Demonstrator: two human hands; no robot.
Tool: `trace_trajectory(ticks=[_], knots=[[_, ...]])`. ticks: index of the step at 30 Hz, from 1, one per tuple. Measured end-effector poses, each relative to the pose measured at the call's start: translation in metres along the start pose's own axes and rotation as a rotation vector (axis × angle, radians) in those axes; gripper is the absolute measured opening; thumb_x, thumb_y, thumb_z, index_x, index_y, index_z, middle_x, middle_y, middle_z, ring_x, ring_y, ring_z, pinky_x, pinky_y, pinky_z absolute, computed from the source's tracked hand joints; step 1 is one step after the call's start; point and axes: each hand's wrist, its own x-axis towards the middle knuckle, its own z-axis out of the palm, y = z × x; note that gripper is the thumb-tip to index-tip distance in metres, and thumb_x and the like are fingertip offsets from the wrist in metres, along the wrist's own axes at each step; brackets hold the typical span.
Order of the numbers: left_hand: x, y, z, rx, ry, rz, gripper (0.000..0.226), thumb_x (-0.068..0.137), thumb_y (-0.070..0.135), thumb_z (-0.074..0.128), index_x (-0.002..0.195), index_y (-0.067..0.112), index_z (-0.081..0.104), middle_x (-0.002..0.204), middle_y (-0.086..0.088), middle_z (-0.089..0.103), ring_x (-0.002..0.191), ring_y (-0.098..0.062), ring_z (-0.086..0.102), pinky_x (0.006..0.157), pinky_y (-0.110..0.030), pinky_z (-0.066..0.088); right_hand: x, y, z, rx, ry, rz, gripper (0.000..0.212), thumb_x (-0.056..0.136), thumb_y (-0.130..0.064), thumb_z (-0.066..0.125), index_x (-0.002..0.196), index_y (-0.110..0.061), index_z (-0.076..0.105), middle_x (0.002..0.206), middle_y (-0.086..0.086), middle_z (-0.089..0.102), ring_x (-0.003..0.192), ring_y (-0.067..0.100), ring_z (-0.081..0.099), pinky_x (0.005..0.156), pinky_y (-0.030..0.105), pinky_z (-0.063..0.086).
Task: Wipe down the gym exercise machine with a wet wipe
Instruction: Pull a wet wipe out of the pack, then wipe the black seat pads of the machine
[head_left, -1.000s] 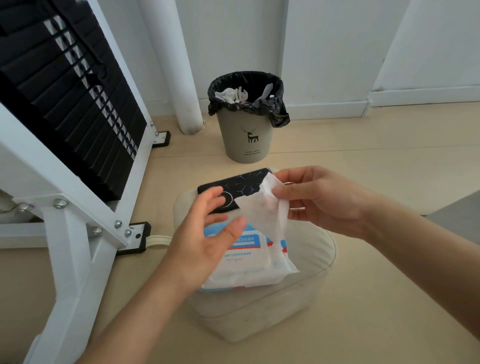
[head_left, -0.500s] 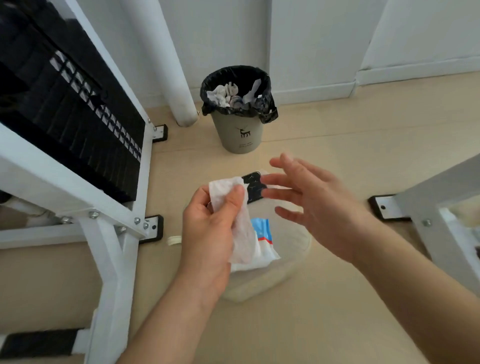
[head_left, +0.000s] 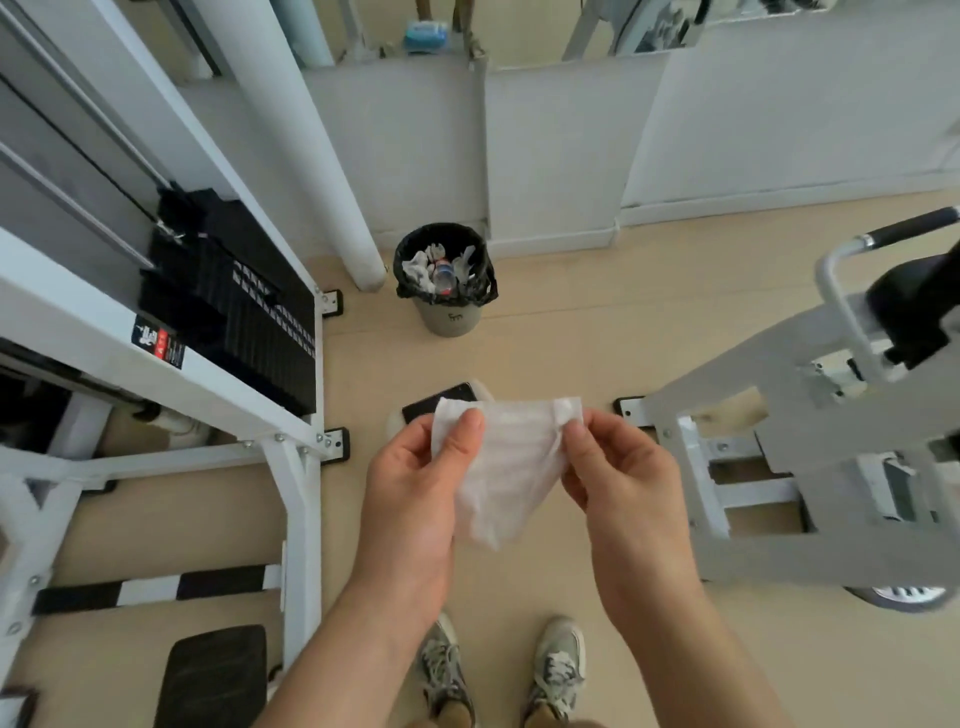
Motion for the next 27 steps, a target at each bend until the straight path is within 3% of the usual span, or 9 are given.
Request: trace_trajectory(ticks=[7,9,12,14,16,17,20,23,27], knots=[[-0.091,0.069,0.044,-0.035,-0.062,-0.031,0.022,0.083,0.024,0.064,0.093,0.004,0.06,0.09,-0.018,0.061,0.085,-0.03,0.061,0.087,-0.052,0.05,-0.076,-0.093,-0.019,0.402,-0.062,0.292,0.022,0.102,-0.015,0.045,0.101,0.001,0.062,0.086,0.016,0.065,0.076,0.025,0.061,0.071,0.034,0.049],[-0.107,0.08,0.051,-0.02,-0.07,-0.03,0.018,0.083,0.022,0.066,0.091,0.007,0.061,0.089,-0.017,0.061,0.083,-0.031,0.06,0.085,-0.056,0.05,-0.09,-0.103,-0.02,0.405,-0.029,0.274,0.024,0.102,-0.014,0.045,0.105,0.004,0.06,0.096,0.02,0.061,0.088,0.03,0.056,0.08,0.042,0.044],[-0.125,0.09,0.052,0.041,-0.094,-0.022,0.028,0.084,0.021,0.068,0.101,0.0,0.062,0.094,-0.023,0.067,0.083,-0.034,0.064,0.085,-0.06,0.05,-0.115,-0.12,-0.023,0.314,-0.042,0.183,0.025,0.101,-0.025,0.05,0.094,-0.007,0.065,0.085,0.013,0.065,0.08,0.024,0.062,0.074,0.036,0.047],[-0.131,0.095,0.046,0.082,-0.131,0.017,0.029,0.083,0.022,0.069,0.1,0.0,0.064,0.093,-0.023,0.07,0.081,-0.032,0.066,0.078,-0.05,0.056,-0.133,-0.132,-0.025,0.16,-0.144,0.055,0.029,0.093,-0.036,0.059,0.095,-0.008,0.067,0.084,0.008,0.071,0.081,0.02,0.068,0.073,0.032,0.053],[-0.134,0.103,0.04,0.137,-0.176,0.064,0.028,0.079,0.028,0.069,0.093,0.004,0.068,0.083,-0.015,0.072,0.073,-0.025,0.067,0.067,-0.036,0.057,-0.147,-0.137,-0.029,-0.081,-0.195,-0.1,0.013,0.09,-0.023,0.068,0.094,-0.011,0.068,0.079,-0.001,0.071,0.078,0.013,0.067,0.07,0.025,0.053],[-0.136,0.107,0.037,0.155,-0.194,0.085,0.027,0.079,0.029,0.068,0.091,0.006,0.068,0.08,-0.011,0.072,0.07,-0.021,0.067,0.064,-0.031,0.057,-0.152,-0.139,-0.032,-0.204,-0.164,-0.162,0.002,0.09,-0.014,0.068,0.09,-0.014,0.069,0.069,-0.008,0.066,0.068,0.007,0.061,0.063,0.019,0.048],[-0.146,0.112,0.034,0.186,-0.267,0.15,0.023,0.079,0.034,0.065,0.087,0.013,0.068,0.079,-0.005,0.068,0.073,-0.016,0.064,0.066,-0.029,0.054,-0.167,-0.135,-0.046,-0.436,-0.002,-0.27,0.021,0.092,-0.012,0.063,0.077,-0.024,0.072,0.05,-0.017,0.05,0.049,0.001,0.041,0.05,0.012,0.031],[-0.159,0.109,0.042,0.242,-0.297,0.214,0.021,0.082,0.035,0.06,0.086,0.015,0.063,0.074,-0.003,0.066,0.068,-0.015,0.06,0.06,-0.027,0.051,-0.179,-0.141,-0.06,-0.399,0.113,-0.312,0.03,0.092,-0.011,0.062,0.078,-0.036,0.071,0.06,-0.017,0.066,0.052,-0.002,0.053,0.051,0.011,0.037],[-0.169,0.103,0.065,0.192,-0.226,0.242,0.02,0.087,0.035,0.059,0.088,0.015,0.059,0.073,-0.005,0.06,0.071,-0.021,0.055,0.064,-0.033,0.049,-0.184,-0.157,-0.079,-0.051,0.137,-0.147,0.021,0.092,-0.009,0.062,0.085,-0.017,0.079,0.077,0.0,0.072,0.071,0.01,0.061,0.067,0.023,0.049]])
